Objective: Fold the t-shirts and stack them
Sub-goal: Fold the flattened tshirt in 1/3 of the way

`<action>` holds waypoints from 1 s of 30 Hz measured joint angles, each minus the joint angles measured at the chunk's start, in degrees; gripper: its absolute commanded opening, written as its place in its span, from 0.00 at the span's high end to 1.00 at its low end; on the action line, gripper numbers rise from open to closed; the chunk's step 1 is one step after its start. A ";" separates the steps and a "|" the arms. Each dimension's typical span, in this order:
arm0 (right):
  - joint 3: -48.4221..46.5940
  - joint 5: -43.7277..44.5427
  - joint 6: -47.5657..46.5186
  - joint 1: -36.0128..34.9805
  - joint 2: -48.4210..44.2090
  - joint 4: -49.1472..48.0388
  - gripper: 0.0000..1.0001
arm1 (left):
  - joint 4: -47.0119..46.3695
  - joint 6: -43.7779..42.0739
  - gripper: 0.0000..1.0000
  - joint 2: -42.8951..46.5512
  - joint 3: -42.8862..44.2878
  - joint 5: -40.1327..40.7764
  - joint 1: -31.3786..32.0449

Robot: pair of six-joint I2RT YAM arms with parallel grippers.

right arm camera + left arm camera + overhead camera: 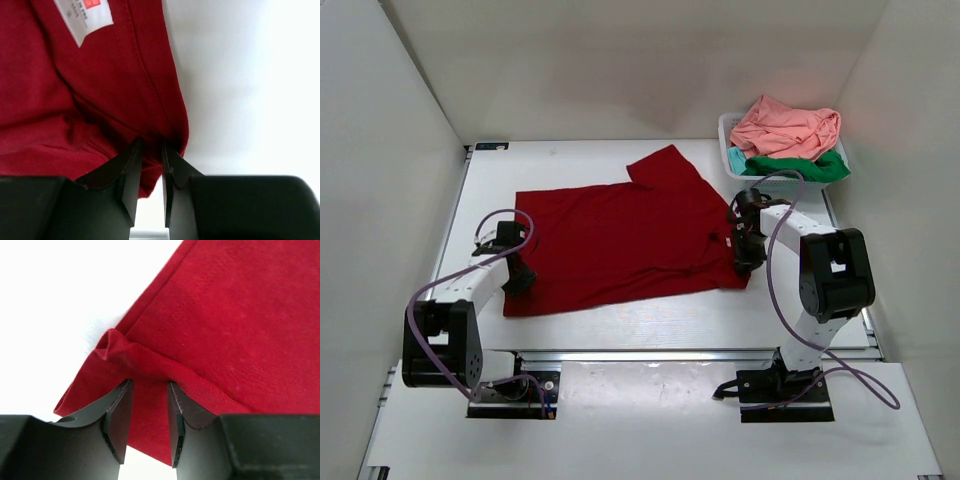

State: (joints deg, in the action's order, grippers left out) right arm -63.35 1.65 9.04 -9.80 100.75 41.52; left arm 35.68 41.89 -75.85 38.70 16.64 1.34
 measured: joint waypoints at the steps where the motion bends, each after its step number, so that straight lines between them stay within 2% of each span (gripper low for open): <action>1: 0.46 0.37 0.72 -0.35 -0.42 1.90 0.80 | 0.04 -0.66 0.55 -0.61 0.35 -0.09 0.00; 8: 5.31 0.85 5.86 -2.67 -5.18 10.75 0.81 | 1.18 -3.56 0.56 -2.54 0.92 -1.14 0.72; 16: 13.79 -0.79 9.29 -3.19 -12.33 15.67 0.81 | 5.62 -3.34 0.59 -1.33 0.22 -1.70 1.73; 26: 14.49 -1.01 8.68 -2.08 -12.68 16.28 0.81 | 12.63 -1.36 0.65 0.66 0.59 -2.38 2.95; 30: 13.81 -0.83 7.85 -1.84 -12.68 16.57 0.81 | 14.47 -0.85 0.65 1.09 3.72 -4.07 3.89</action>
State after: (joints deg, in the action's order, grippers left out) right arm -49.54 0.82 16.88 -11.64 88.07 58.08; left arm 50.15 41.04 -74.76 42.41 12.58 5.23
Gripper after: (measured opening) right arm 0.194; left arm 0.351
